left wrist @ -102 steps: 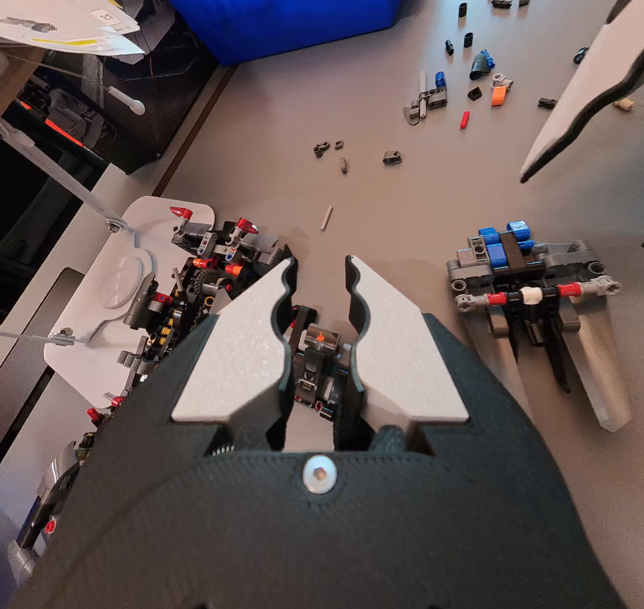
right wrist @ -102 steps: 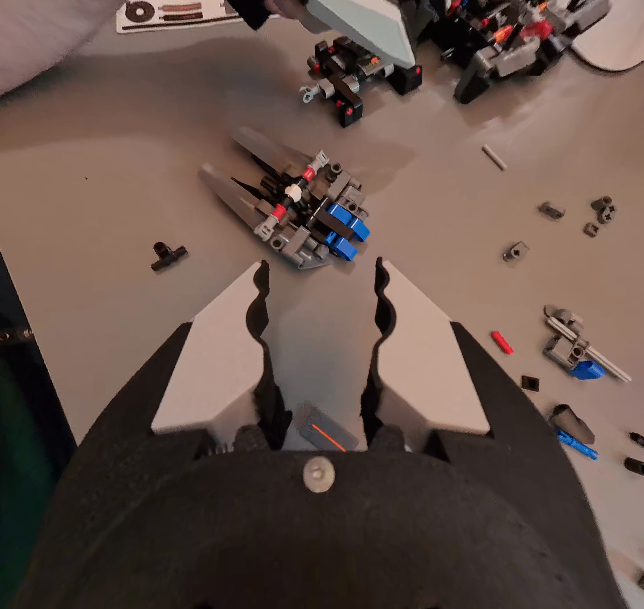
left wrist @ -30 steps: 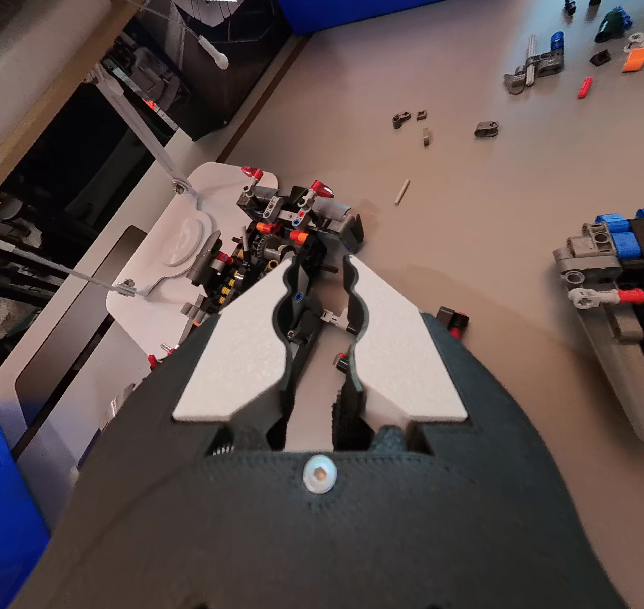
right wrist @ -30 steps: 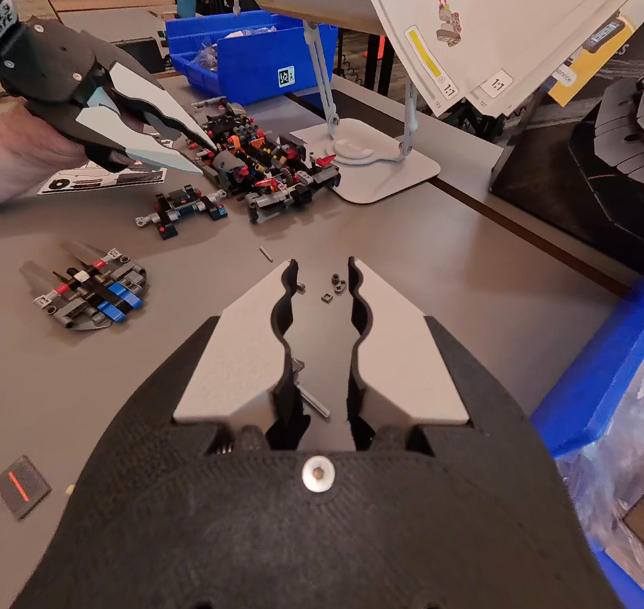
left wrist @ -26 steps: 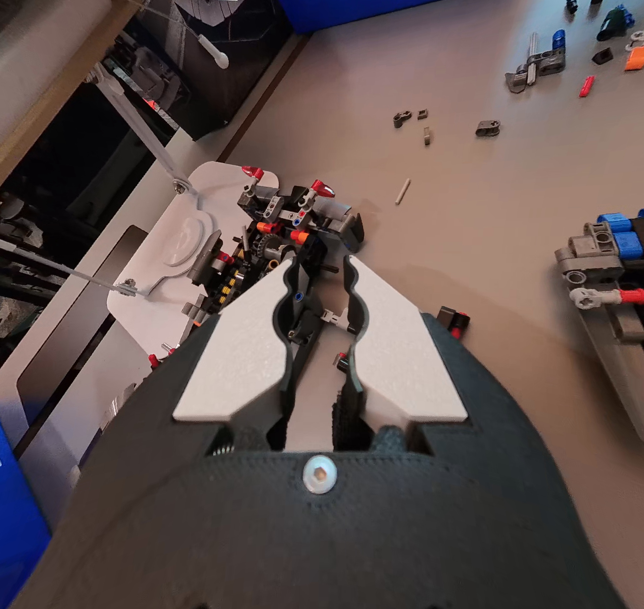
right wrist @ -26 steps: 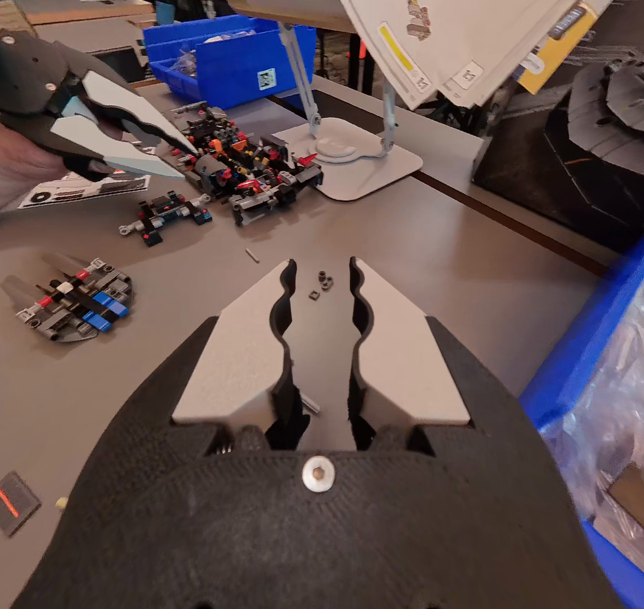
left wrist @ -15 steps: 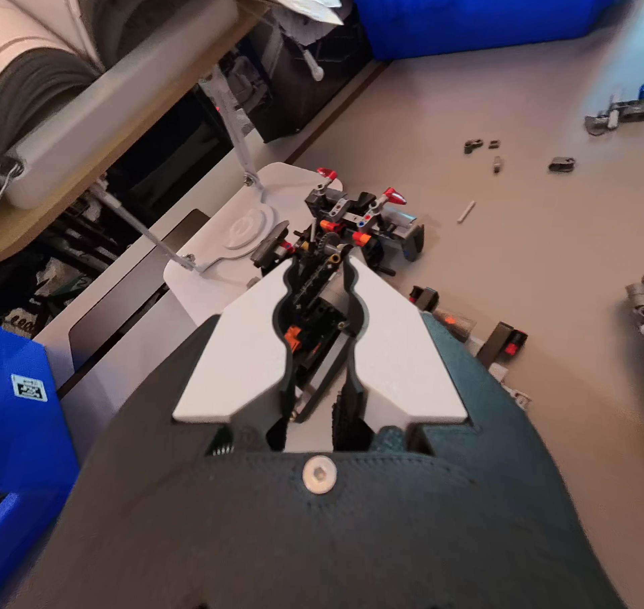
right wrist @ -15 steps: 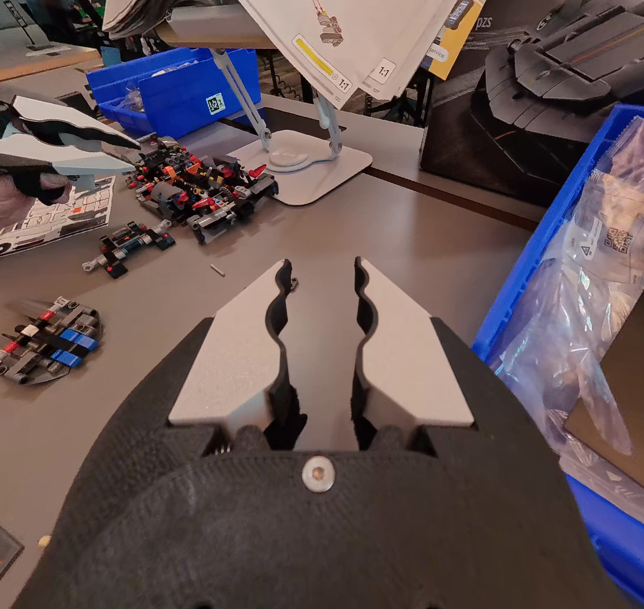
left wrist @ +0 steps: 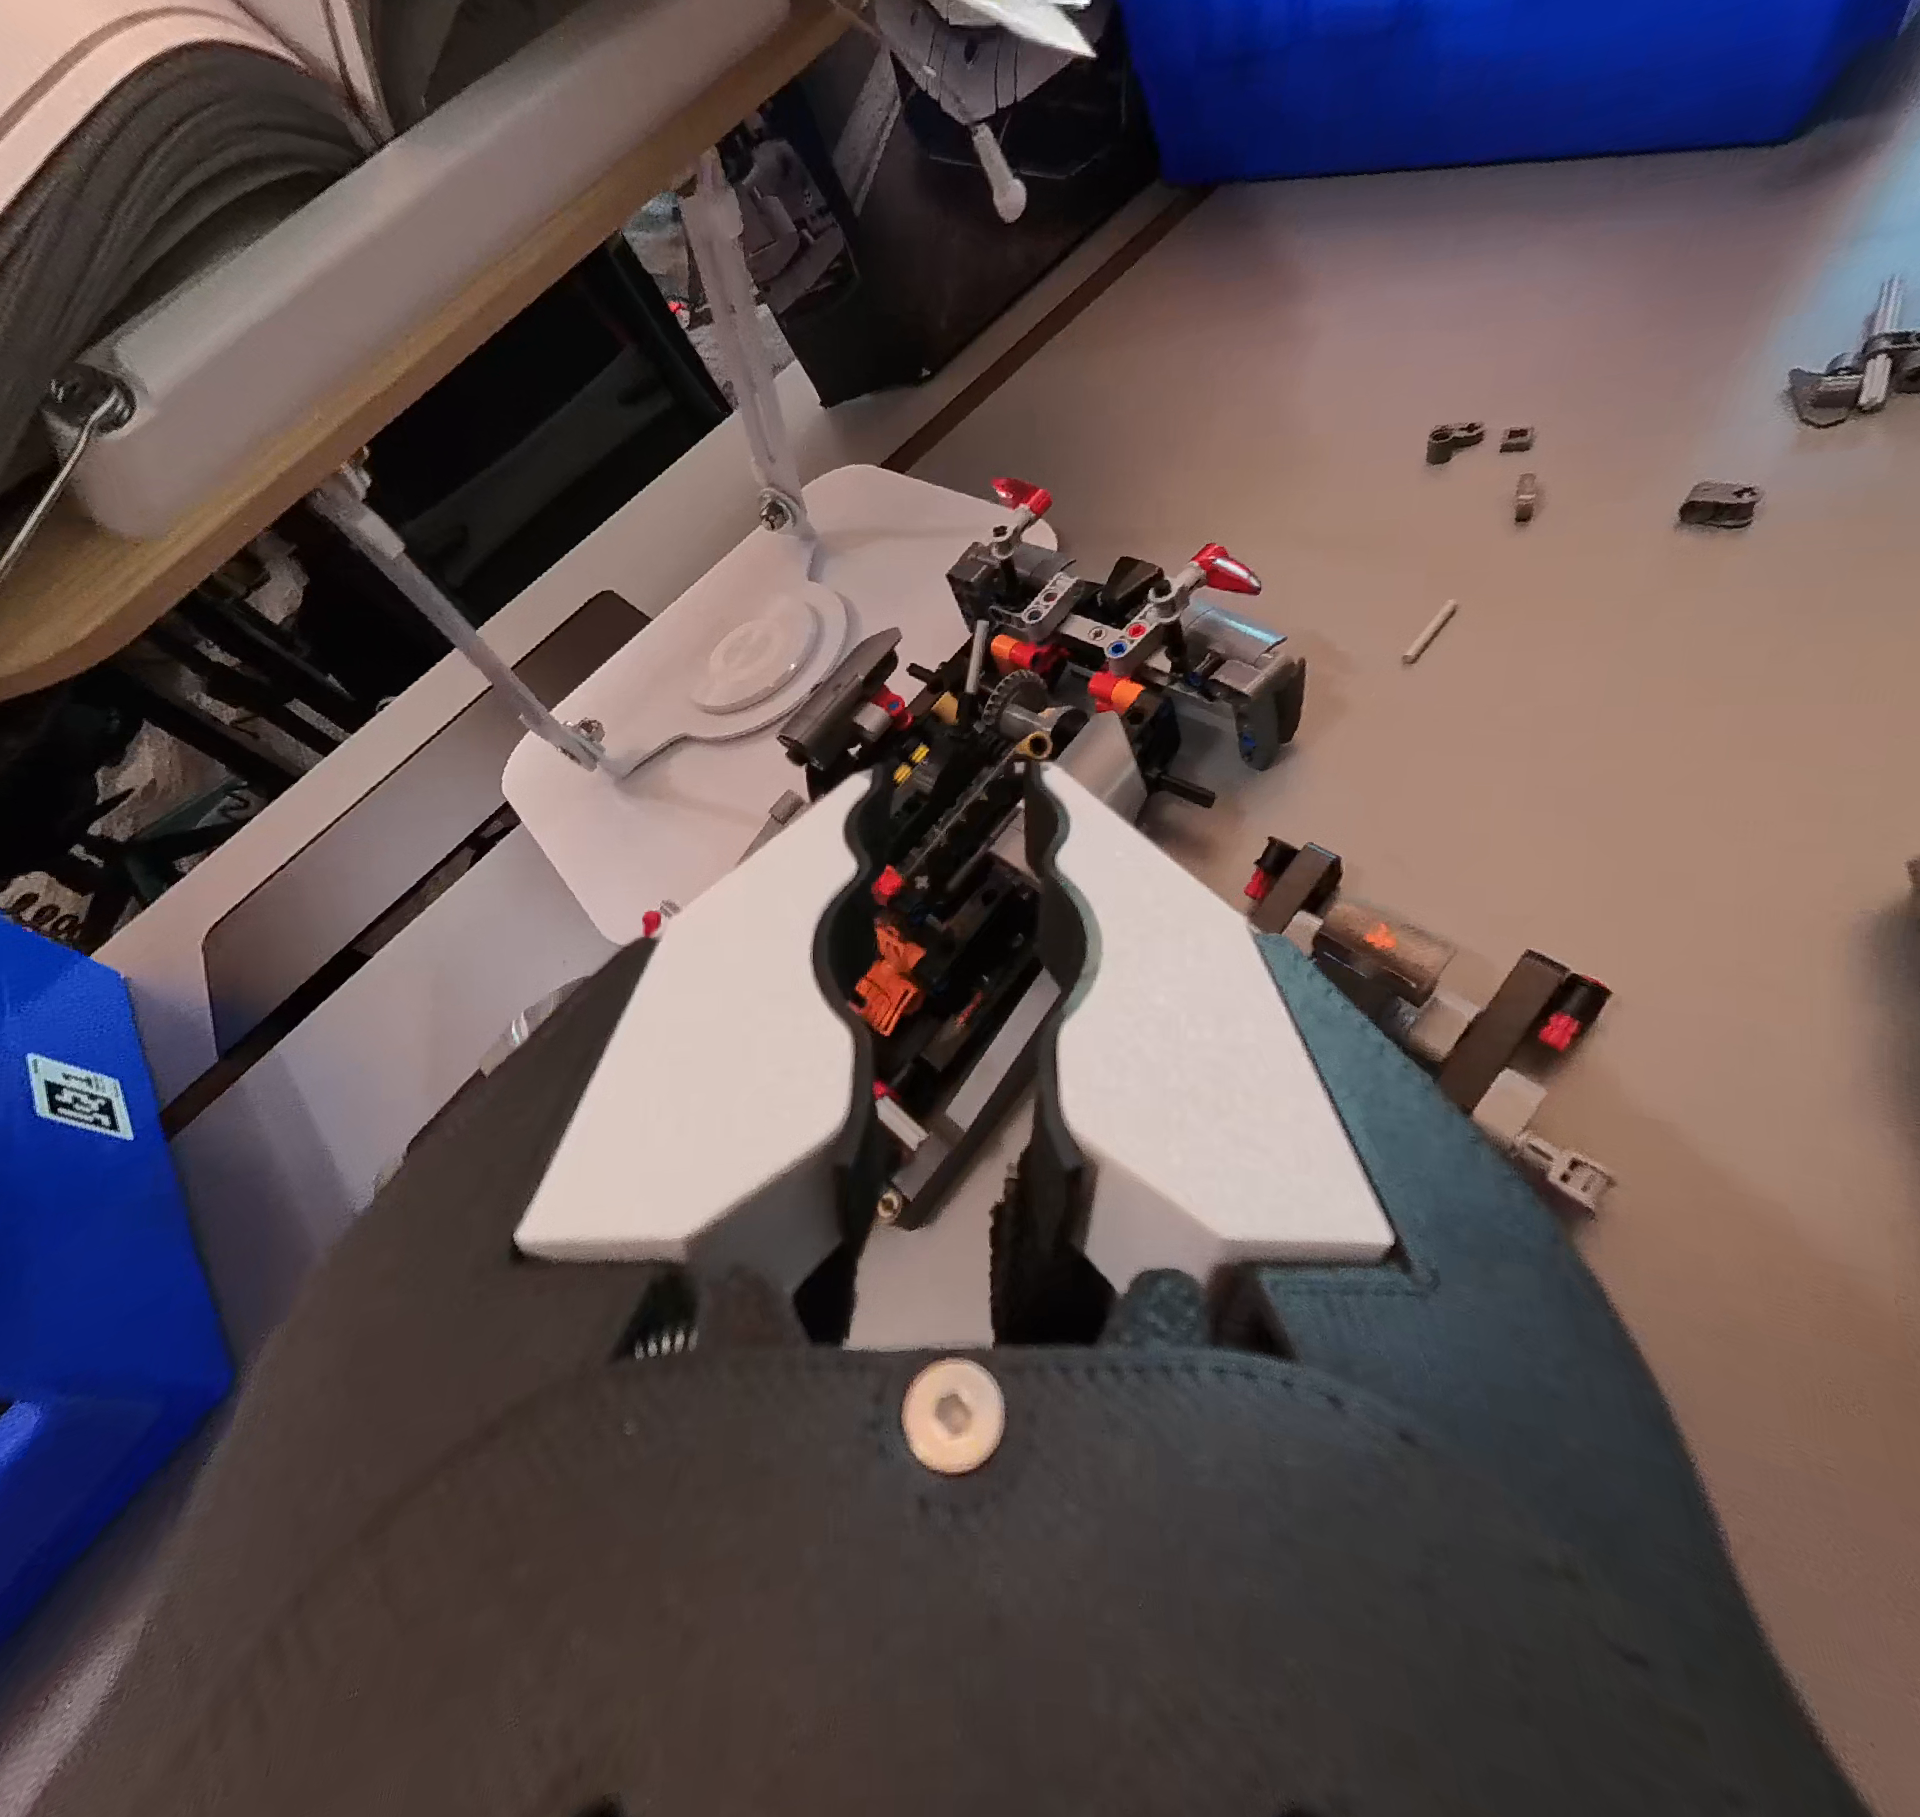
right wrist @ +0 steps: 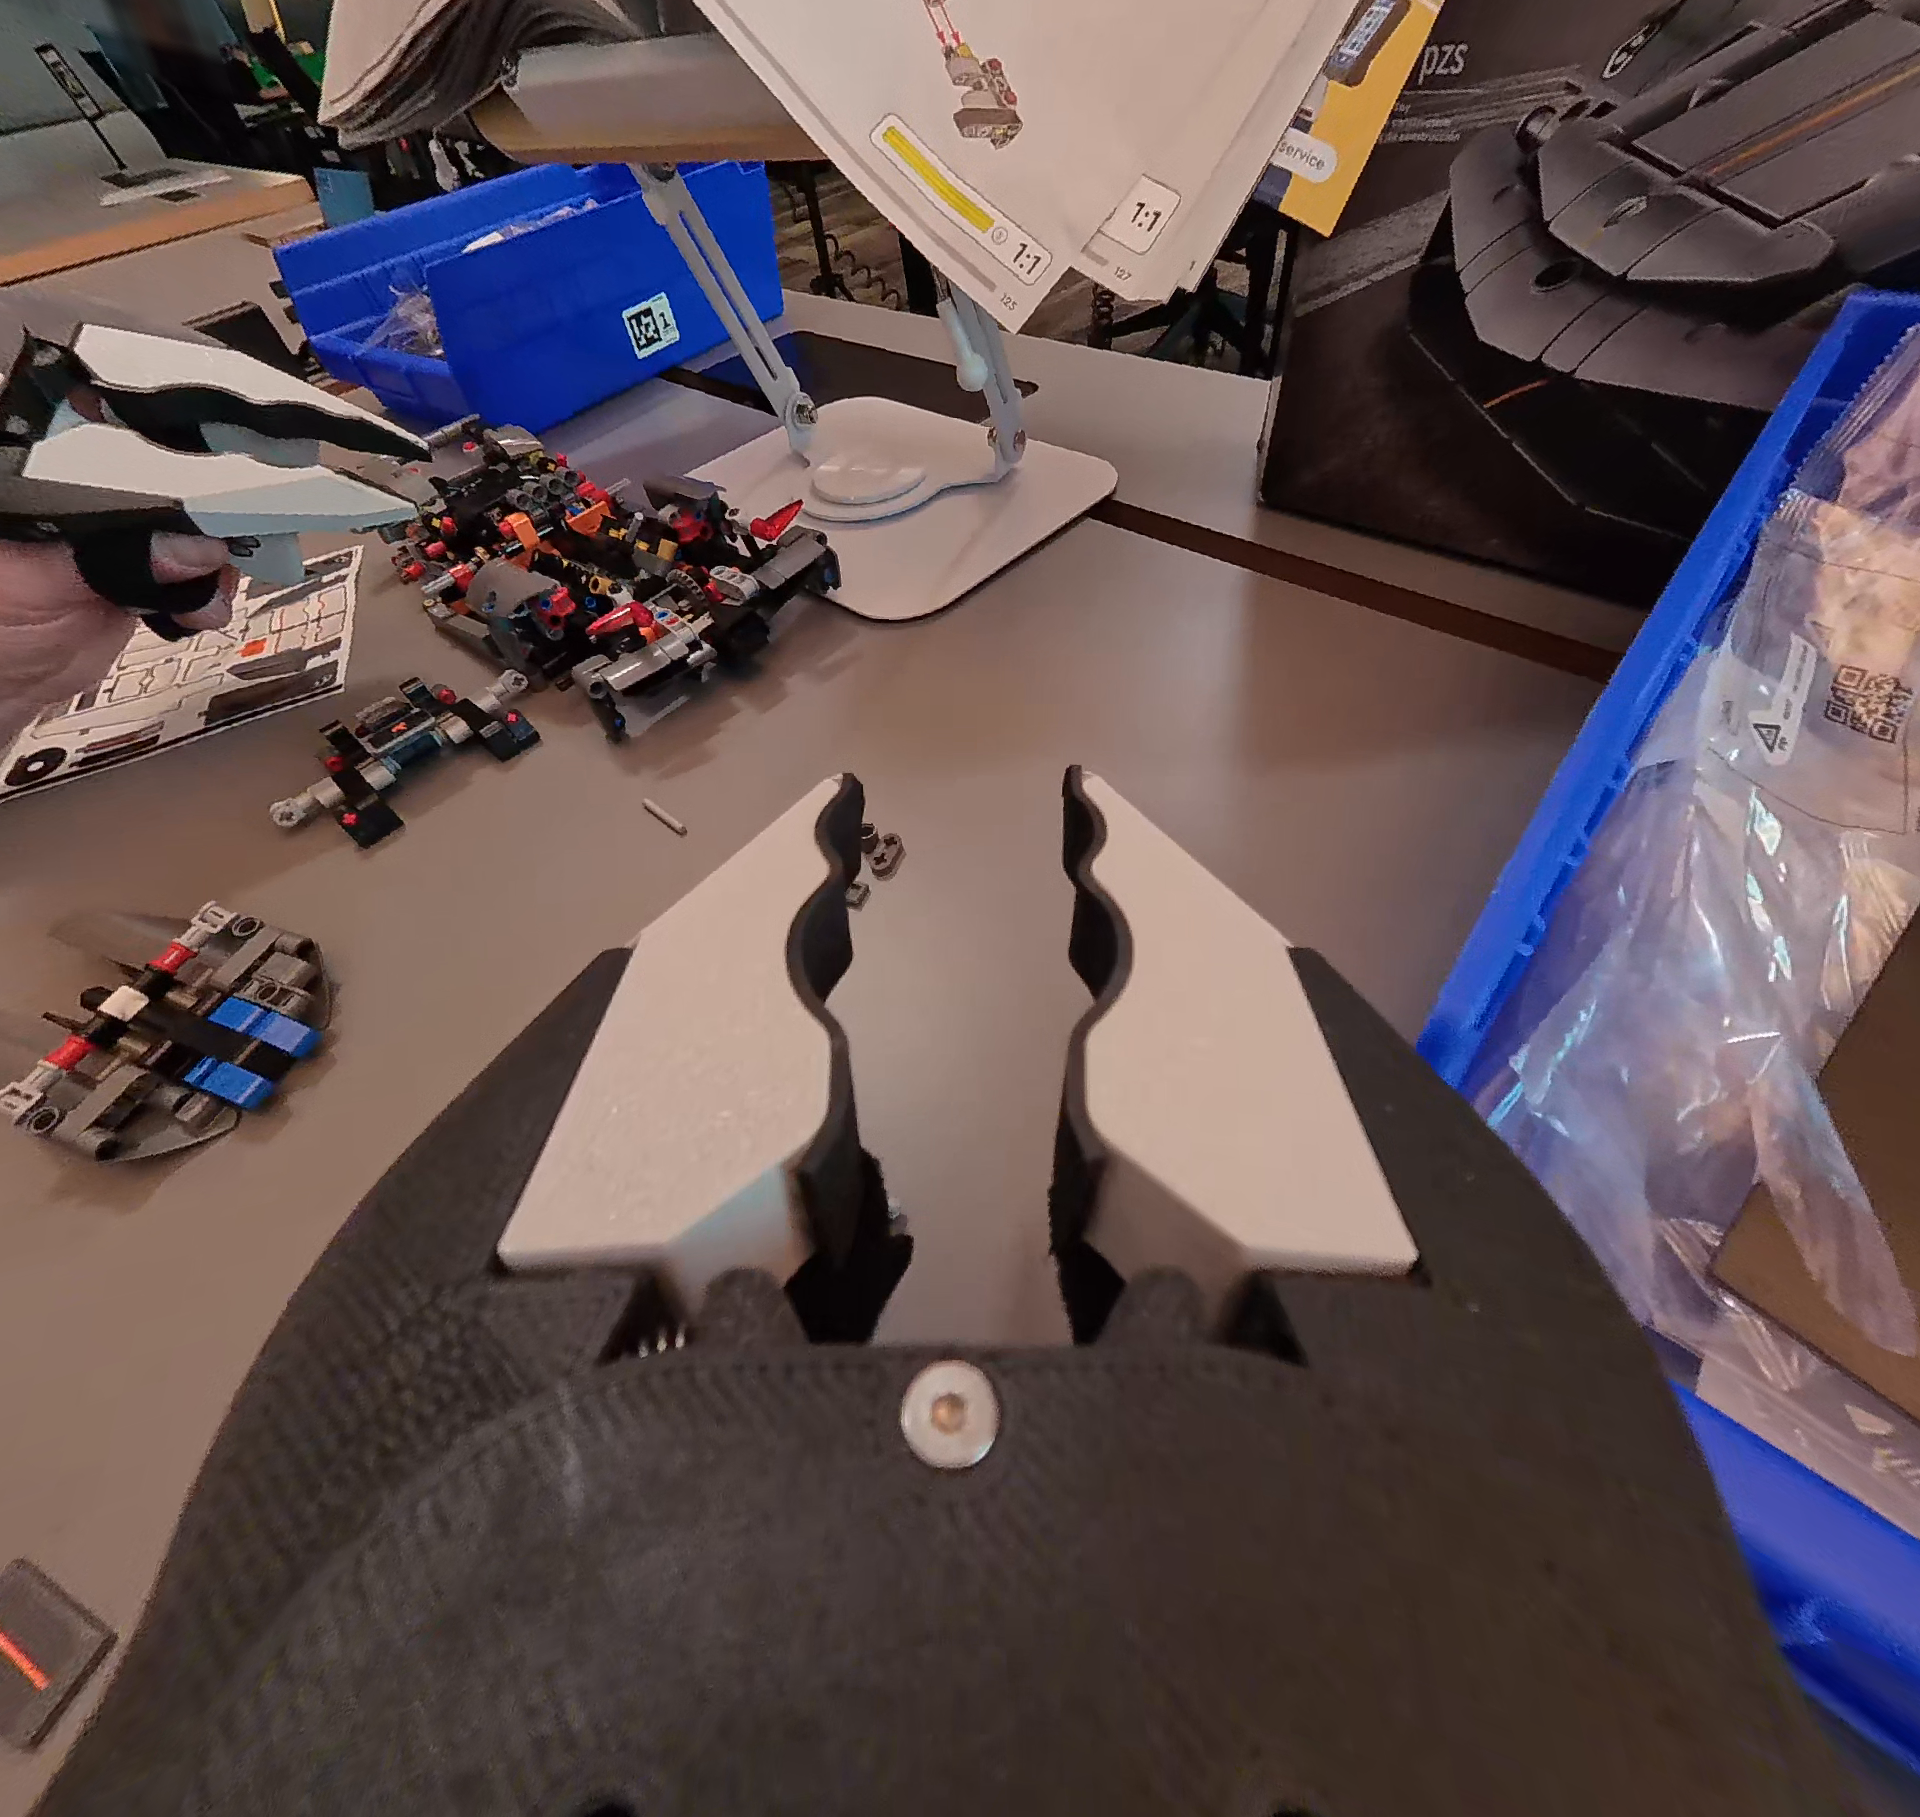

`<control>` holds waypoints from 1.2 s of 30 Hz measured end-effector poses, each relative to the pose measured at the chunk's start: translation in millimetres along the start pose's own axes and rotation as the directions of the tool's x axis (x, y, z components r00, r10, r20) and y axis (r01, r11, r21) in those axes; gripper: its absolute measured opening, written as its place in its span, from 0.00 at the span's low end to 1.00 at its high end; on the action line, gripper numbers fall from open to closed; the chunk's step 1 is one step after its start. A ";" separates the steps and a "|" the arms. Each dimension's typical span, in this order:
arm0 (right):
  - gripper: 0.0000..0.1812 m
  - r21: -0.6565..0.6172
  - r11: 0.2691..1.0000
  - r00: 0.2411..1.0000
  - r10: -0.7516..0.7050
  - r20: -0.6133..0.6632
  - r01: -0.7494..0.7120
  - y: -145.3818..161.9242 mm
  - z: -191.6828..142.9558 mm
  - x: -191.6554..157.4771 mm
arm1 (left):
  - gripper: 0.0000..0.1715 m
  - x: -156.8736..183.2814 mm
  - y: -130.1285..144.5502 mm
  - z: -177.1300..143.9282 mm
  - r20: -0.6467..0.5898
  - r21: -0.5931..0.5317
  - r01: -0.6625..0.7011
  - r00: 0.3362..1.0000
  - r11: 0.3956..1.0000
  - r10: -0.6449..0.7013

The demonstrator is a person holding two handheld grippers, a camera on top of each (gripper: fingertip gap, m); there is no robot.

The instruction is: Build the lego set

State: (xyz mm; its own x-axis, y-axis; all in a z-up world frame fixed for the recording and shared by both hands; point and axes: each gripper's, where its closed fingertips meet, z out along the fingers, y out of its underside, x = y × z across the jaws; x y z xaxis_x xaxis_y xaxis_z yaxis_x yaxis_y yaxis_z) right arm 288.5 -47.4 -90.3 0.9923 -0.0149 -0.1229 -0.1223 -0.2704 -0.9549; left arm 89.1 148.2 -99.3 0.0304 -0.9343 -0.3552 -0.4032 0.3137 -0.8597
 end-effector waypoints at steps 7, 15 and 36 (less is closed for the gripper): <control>0.21 -0.015 1.000 1.000 0.000 0.012 0.000 2.5 3.7 -4.0 | 0.13 -5.3 5.5 -2.6 0.014 0.000 0.025 1.000 1.000 -0.025; 0.08 0.022 0.999 0.998 -0.049 0.035 0.048 -15.5 -13.8 -7.8 | 0.13 -17.2 6.8 -13.0 0.052 0.010 0.049 0.997 0.999 -0.049; 0.03 -0.579 0.802 0.988 -0.095 0.122 0.148 102.7 -14.6 -61.3 | 0.14 -3.6 6.5 -9.4 0.019 -0.021 0.017 1.000 1.000 -0.016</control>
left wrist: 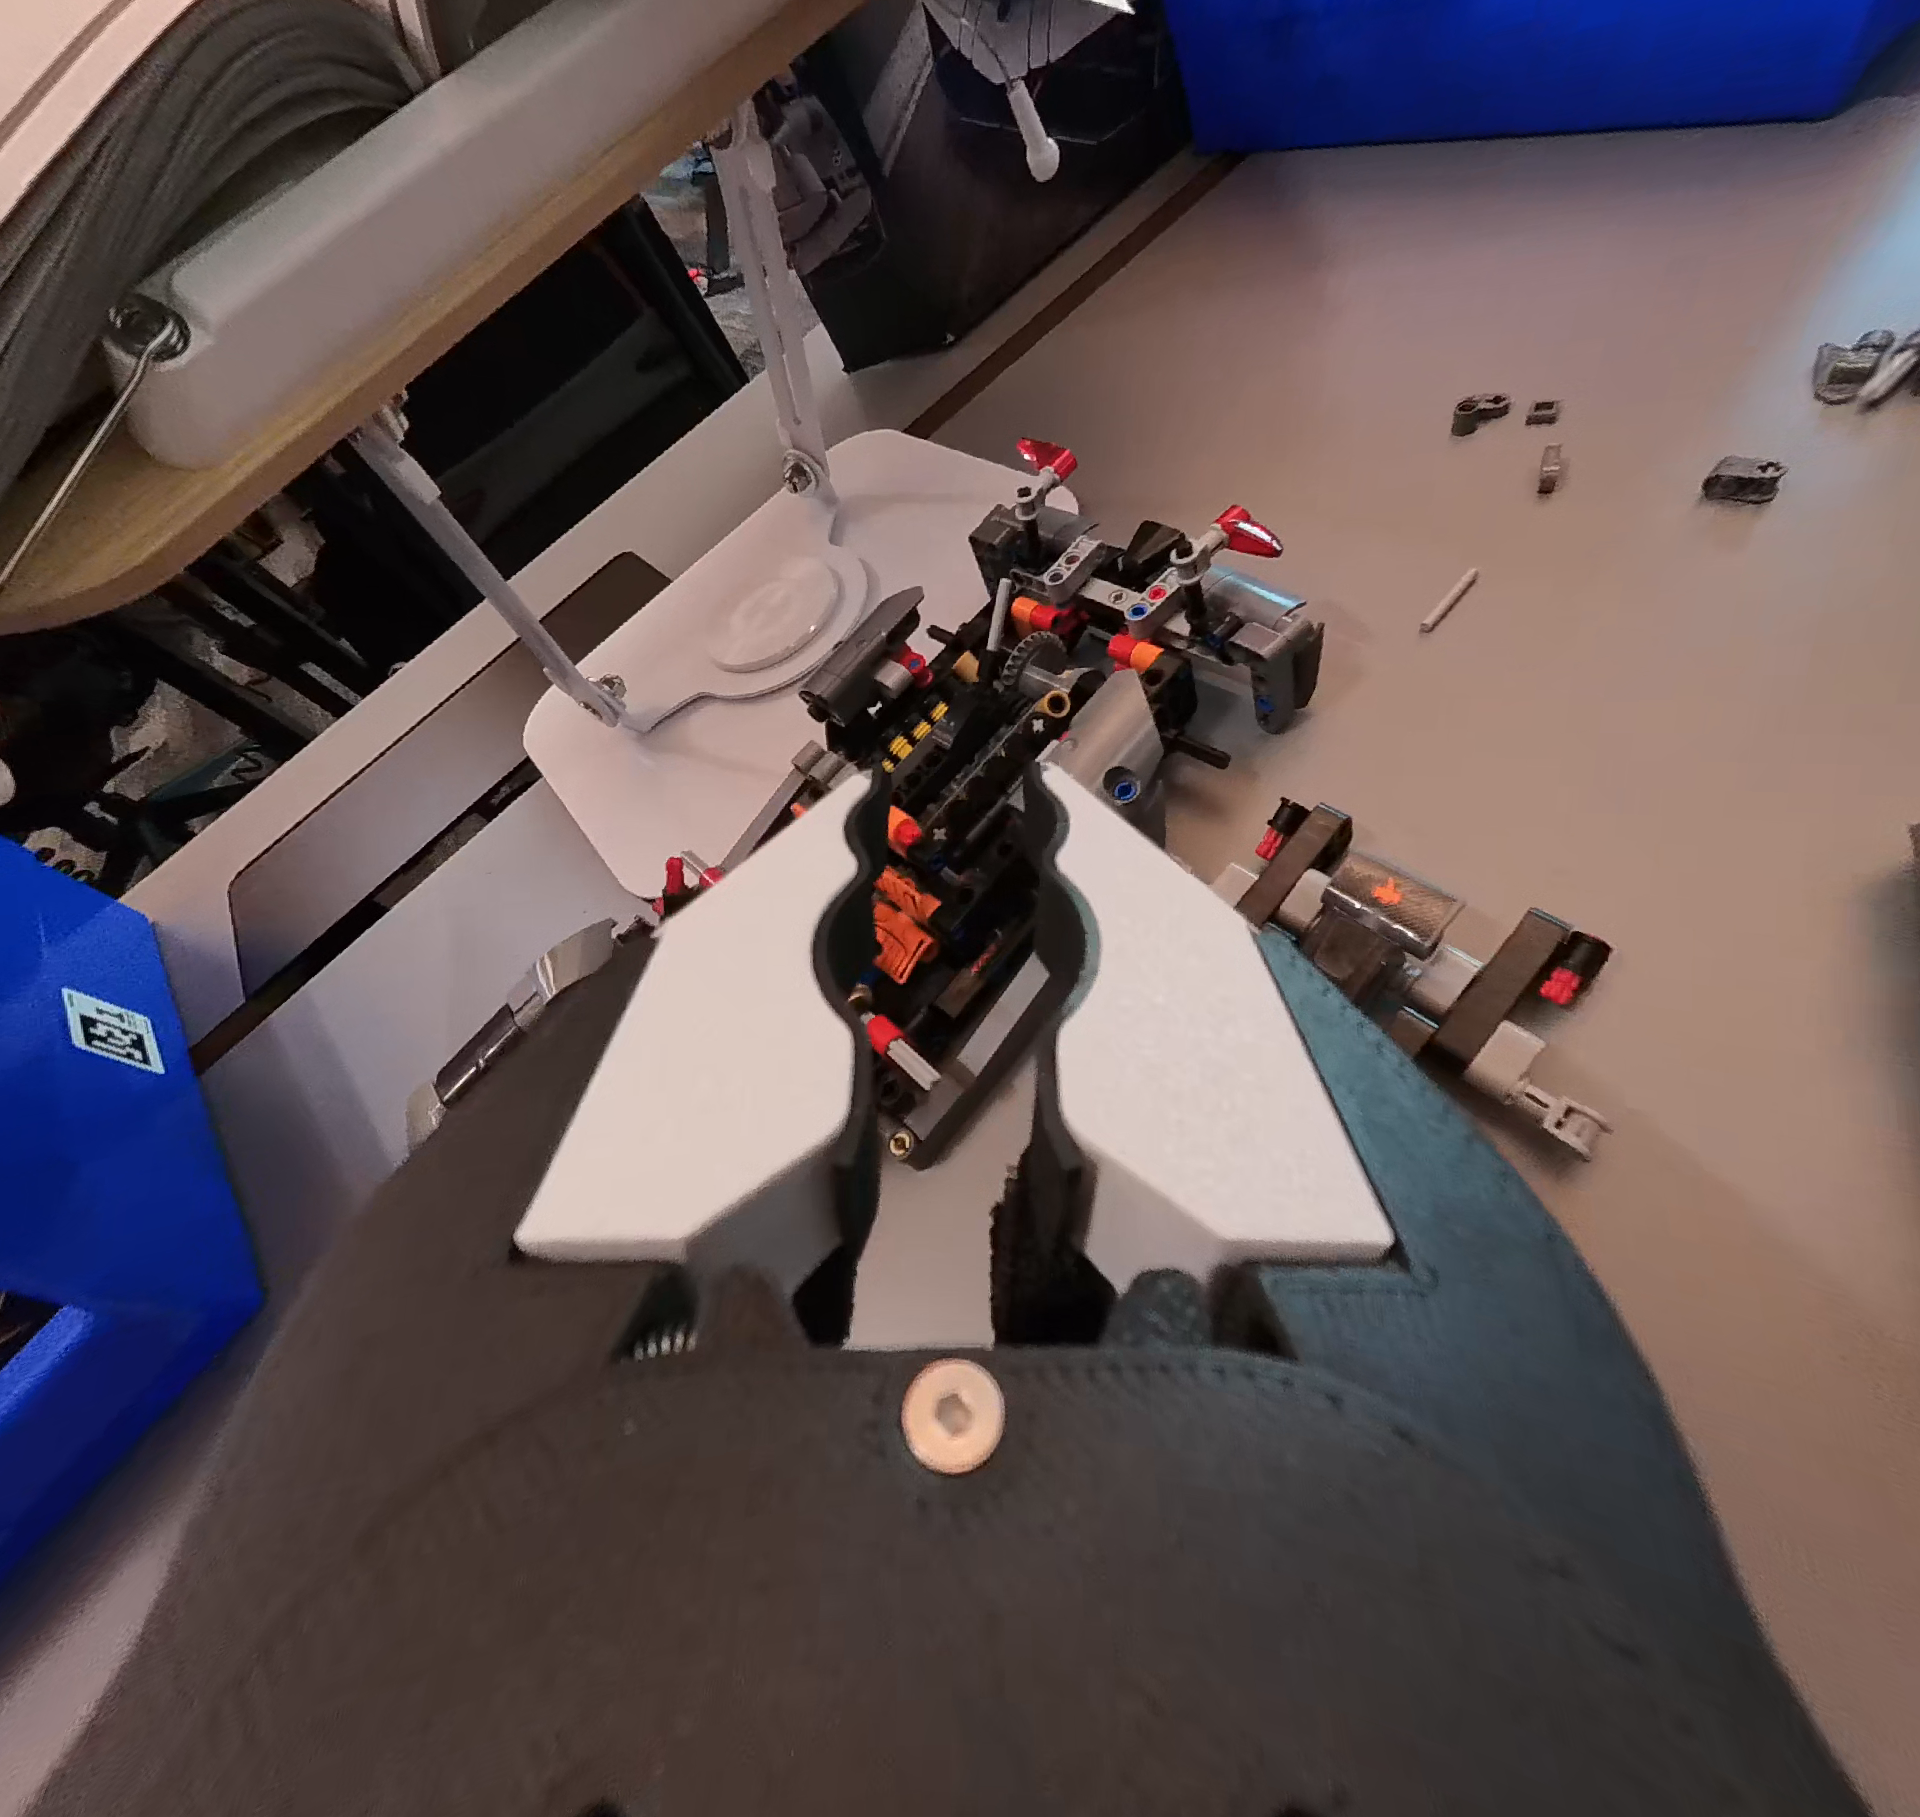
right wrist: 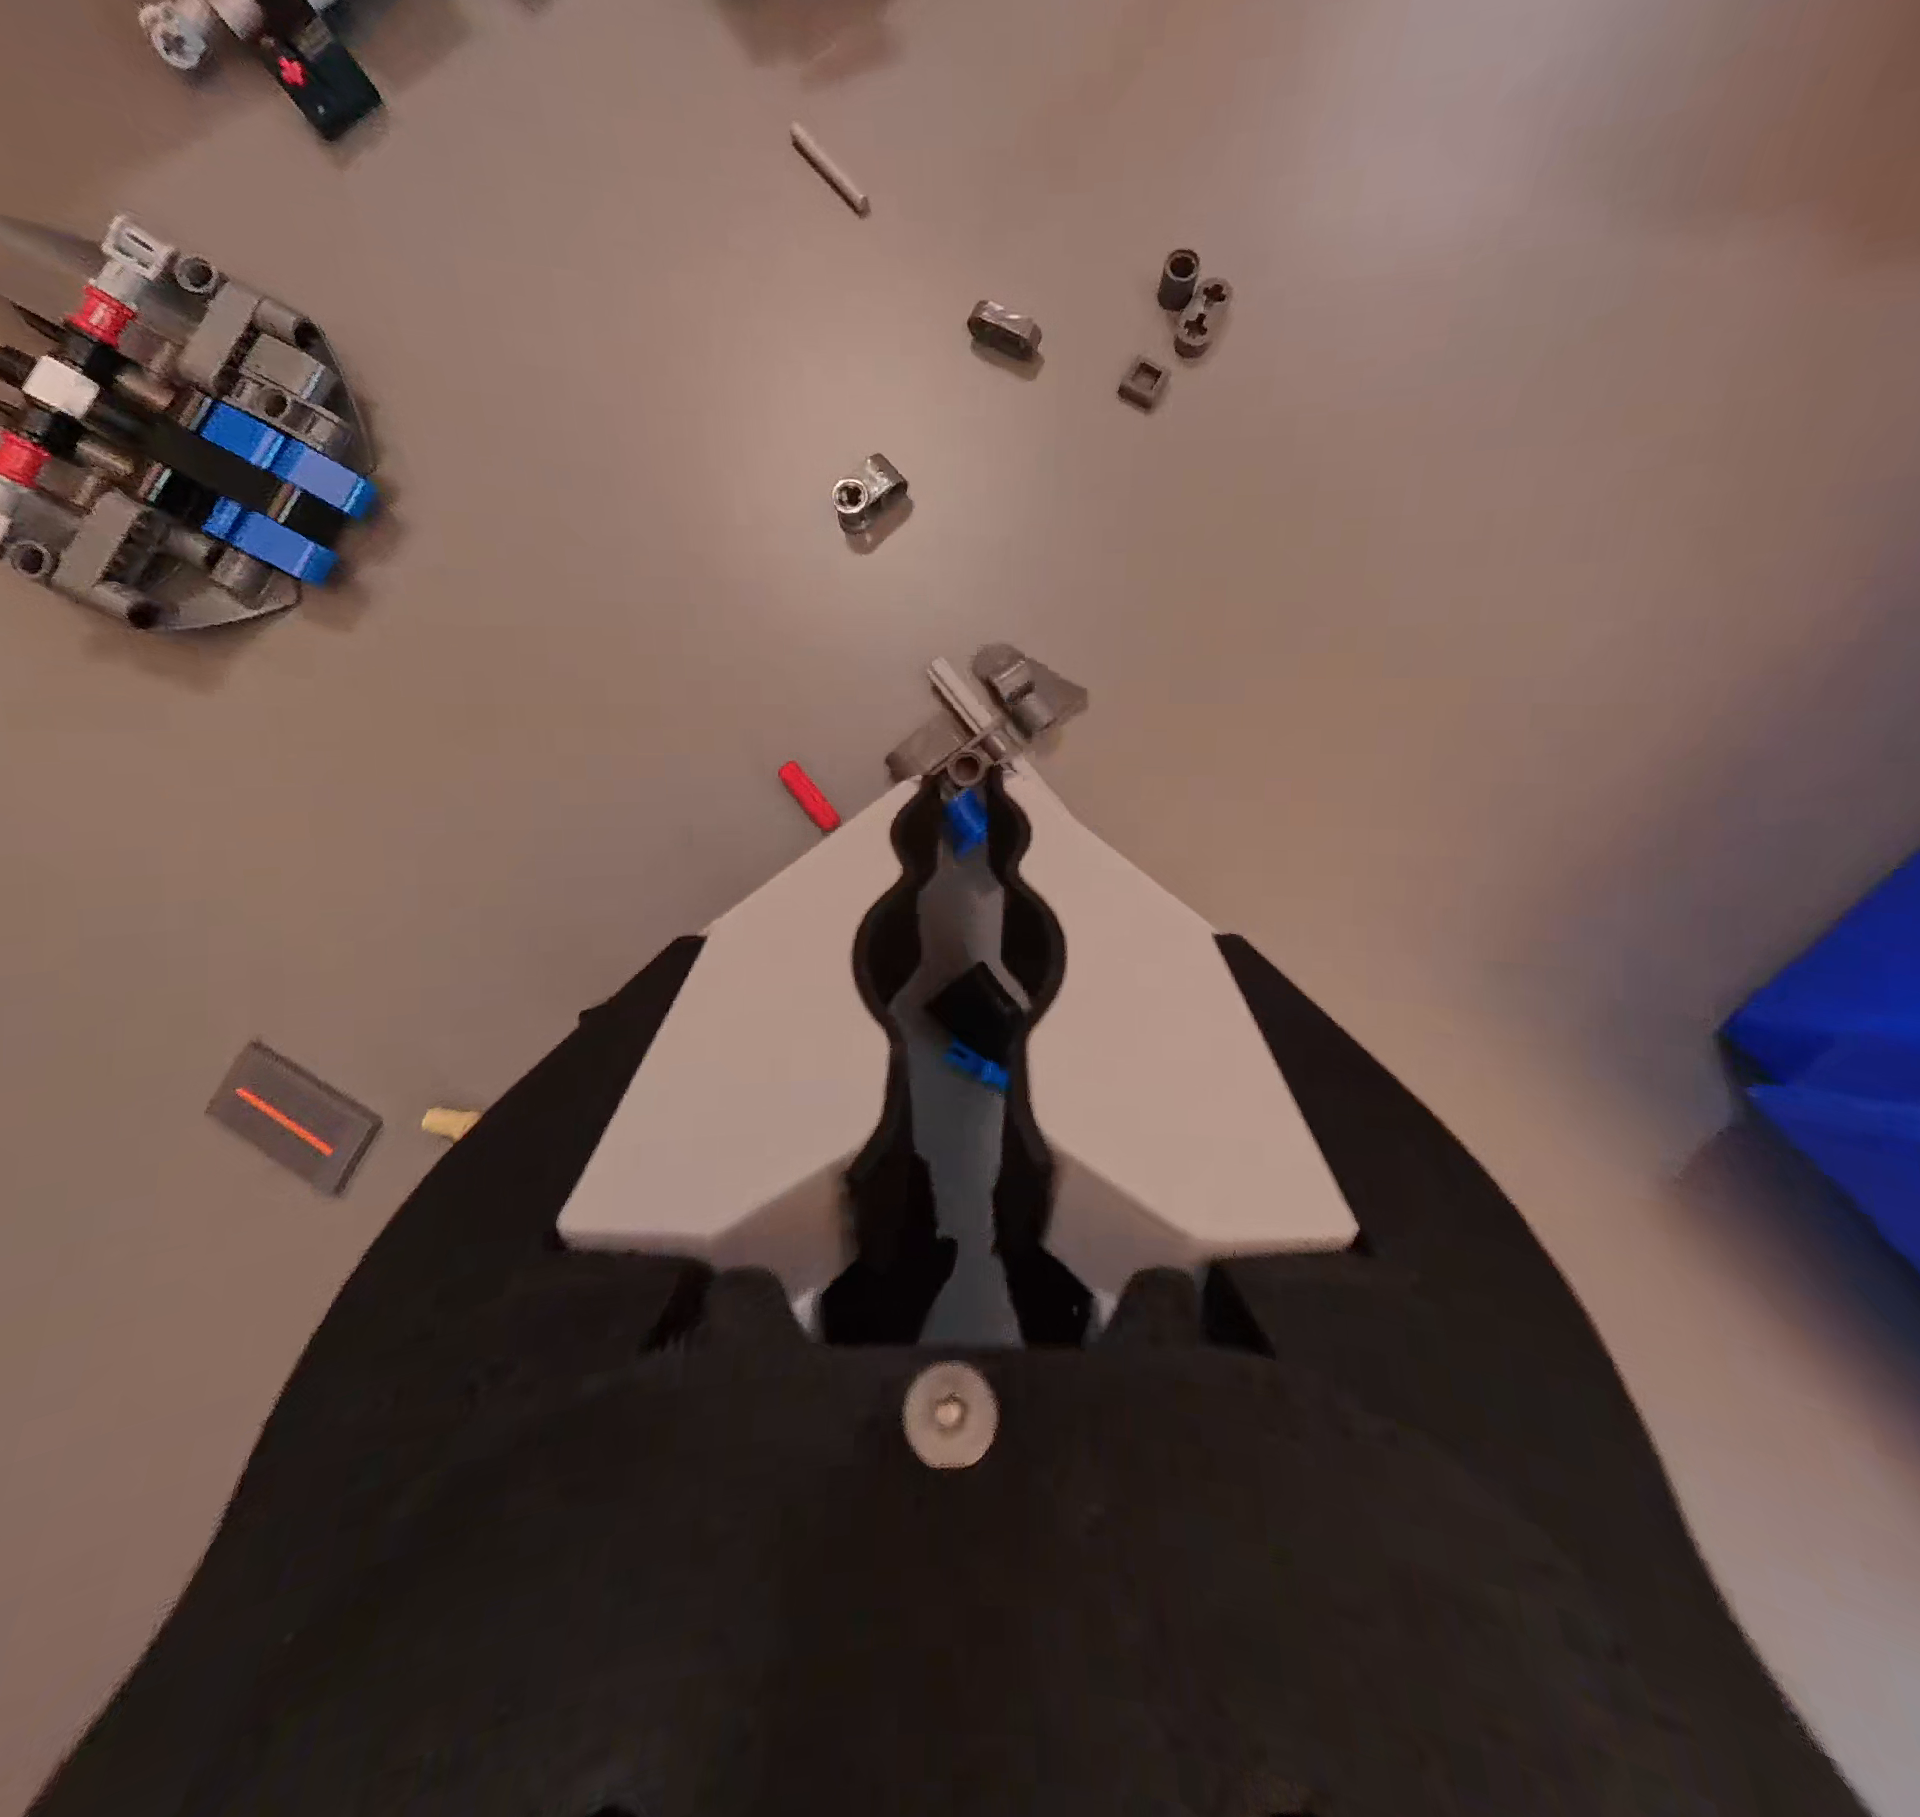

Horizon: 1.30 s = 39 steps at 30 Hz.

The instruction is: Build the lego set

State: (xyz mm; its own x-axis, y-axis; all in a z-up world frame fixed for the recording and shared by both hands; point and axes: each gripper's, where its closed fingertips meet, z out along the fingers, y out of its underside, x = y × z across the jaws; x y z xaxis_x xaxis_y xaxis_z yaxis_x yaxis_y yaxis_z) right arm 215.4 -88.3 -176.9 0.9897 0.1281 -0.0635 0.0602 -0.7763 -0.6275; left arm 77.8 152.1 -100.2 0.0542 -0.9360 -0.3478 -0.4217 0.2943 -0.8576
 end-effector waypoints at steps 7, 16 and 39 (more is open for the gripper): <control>0.03 0.076 0.996 0.996 -0.052 0.068 0.046 -8.1 -9.2 -17.9 | 0.14 4.4 -2.4 0.6 -0.013 0.005 -0.014 1.000 1.000 0.014; 0.03 0.281 0.935 0.954 -0.264 0.145 0.216 -49.3 -46.4 -92.1 | 0.20 76.9 -39.1 -23.4 -0.250 0.041 -0.088 0.964 0.995 0.096; 0.00 0.339 0.535 0.599 -0.792 -0.116 0.774 -53.3 -55.8 -215.5 | 0.02 243.5 -62.9 -102.9 -0.752 -0.195 0.506 0.473 0.840 -0.459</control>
State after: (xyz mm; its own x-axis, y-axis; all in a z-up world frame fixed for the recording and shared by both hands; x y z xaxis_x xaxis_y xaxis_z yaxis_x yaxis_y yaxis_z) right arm 6.1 -109.0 -86.4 0.5600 0.6202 0.5492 0.7542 -0.1074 -0.6478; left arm 24.4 -114.2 -91.9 -0.4612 -0.7229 0.5144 -0.5037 -0.2640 -0.8225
